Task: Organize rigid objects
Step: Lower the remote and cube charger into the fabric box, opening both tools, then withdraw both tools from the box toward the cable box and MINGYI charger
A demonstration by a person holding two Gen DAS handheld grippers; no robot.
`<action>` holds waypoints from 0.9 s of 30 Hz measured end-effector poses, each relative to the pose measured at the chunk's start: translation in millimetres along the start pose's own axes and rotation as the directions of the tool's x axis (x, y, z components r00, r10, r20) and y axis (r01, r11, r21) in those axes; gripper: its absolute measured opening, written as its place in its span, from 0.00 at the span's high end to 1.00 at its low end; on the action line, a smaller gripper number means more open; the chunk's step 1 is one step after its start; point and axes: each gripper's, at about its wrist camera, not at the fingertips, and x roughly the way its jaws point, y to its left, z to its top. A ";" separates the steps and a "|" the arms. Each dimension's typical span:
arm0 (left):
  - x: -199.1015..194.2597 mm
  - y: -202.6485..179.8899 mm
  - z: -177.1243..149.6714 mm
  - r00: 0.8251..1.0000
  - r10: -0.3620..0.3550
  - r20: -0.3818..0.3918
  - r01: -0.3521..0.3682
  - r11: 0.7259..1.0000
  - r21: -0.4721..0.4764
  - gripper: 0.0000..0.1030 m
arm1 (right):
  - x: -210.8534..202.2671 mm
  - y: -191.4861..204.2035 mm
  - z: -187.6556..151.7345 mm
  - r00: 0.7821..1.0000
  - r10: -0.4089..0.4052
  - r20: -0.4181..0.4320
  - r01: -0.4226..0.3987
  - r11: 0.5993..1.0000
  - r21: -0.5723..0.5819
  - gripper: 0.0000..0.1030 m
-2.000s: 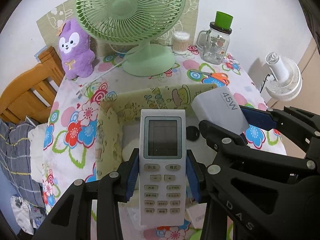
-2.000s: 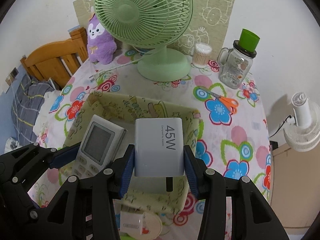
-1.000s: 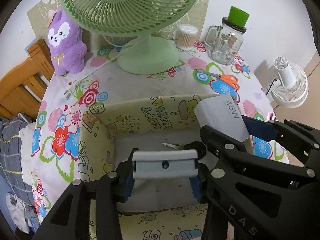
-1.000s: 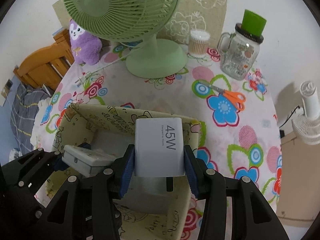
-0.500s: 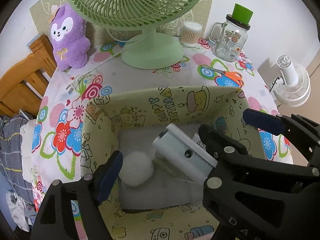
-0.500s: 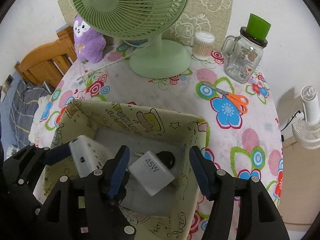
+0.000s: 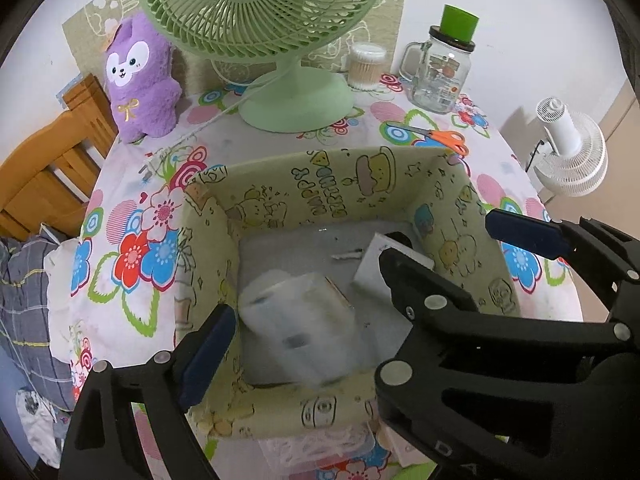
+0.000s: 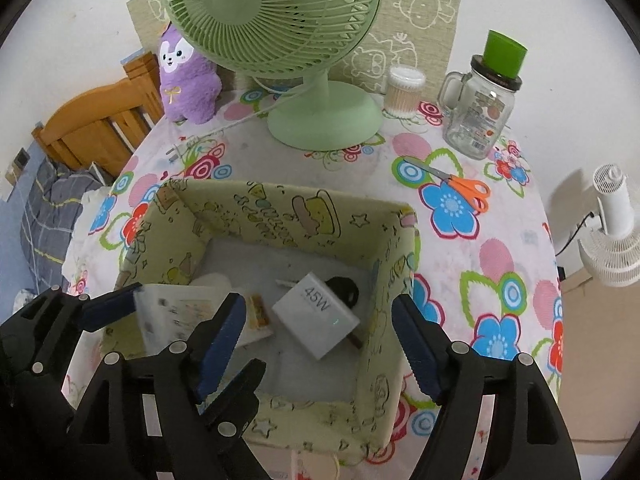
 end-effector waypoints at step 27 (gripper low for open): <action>-43.1 -6.3 -61.4 1.000 -0.014 0.028 0.012 0.998 0.060 0.07 | -45.8 24.7 -61.2 0.999 -0.045 0.025 0.044 0.998 0.037 0.21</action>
